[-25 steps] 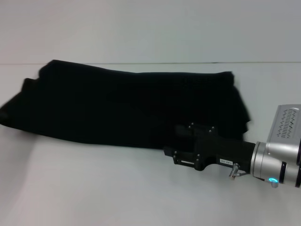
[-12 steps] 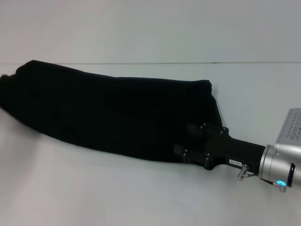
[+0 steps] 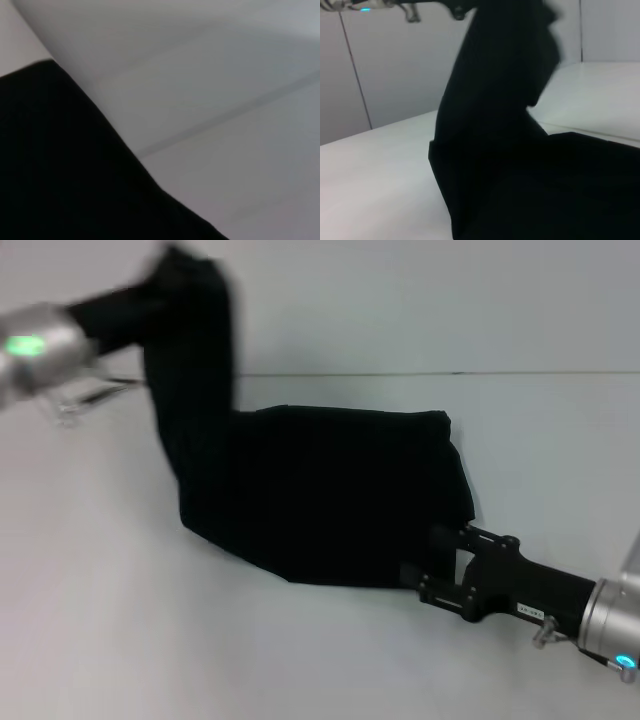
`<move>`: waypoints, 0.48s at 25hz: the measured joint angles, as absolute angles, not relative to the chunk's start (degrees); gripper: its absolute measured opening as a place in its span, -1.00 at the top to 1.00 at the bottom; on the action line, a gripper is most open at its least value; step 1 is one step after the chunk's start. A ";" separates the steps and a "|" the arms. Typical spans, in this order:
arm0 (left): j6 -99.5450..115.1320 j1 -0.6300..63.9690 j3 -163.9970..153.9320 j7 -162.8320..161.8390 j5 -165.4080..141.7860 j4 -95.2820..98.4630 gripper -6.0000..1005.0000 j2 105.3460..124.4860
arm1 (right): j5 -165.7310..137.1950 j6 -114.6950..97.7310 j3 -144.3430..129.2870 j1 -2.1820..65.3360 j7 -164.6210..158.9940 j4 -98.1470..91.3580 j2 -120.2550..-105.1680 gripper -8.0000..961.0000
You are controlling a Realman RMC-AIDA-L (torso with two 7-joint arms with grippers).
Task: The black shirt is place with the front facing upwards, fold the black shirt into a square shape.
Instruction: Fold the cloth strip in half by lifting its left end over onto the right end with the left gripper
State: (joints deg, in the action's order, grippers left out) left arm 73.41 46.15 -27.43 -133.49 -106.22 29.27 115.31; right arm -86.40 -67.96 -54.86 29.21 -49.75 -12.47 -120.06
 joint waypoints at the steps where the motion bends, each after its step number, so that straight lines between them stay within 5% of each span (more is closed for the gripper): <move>1: 73.29 47.47 -29.42 -132.98 -106.20 29.28 0.88 116.73 | -86.40 -68.01 -54.71 28.87 -49.75 -12.48 -120.05 -0.56; 6: 71.71 50.00 -37.49 -129.65 -106.08 27.87 0.87 123.50 | -86.39 -68.14 -53.88 27.33 -49.75 -12.46 -120.04 -0.56; 12: 67.67 50.06 -42.30 -119.59 -103.05 9.96 0.85 124.55 | -86.42 -67.56 -52.80 26.50 -49.74 -12.38 -119.93 -0.56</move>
